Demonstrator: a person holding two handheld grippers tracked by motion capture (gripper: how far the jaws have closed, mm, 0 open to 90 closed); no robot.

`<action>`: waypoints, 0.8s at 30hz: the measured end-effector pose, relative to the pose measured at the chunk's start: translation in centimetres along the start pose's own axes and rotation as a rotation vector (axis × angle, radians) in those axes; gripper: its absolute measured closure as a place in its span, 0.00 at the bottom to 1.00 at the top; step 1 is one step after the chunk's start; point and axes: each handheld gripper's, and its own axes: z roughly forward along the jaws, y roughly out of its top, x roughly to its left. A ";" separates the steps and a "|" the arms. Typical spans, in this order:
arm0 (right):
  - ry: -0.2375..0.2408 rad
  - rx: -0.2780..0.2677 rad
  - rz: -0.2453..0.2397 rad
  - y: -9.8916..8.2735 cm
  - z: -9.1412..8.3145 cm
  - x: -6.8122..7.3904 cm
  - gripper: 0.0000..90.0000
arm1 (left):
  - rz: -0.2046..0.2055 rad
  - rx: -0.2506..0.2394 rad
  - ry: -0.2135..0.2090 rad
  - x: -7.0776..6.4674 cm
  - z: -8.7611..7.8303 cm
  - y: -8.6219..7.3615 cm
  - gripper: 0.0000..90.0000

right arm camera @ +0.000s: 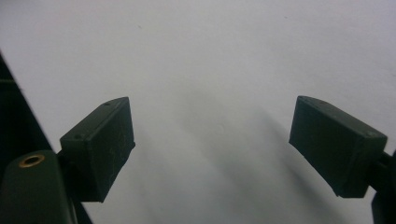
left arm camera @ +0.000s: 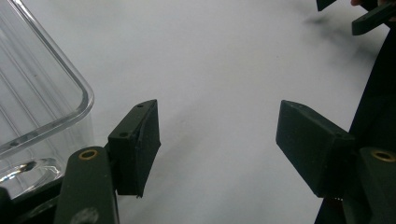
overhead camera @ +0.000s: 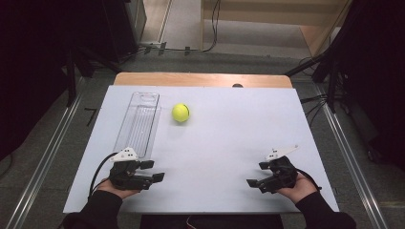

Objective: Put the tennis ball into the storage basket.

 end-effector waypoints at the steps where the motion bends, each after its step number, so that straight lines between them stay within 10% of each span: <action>1: 0.020 -0.010 0.012 0.0 0.0 0.0 0.13 | 0.003 0.004 0.002 0.0 0.0 0.0 0.35; 24: 0.055 -0.055 0.051 0.1 -0.1 -0.4 0.13 | -0.030 0.006 -0.010 0.1 0.1 0.4 0.29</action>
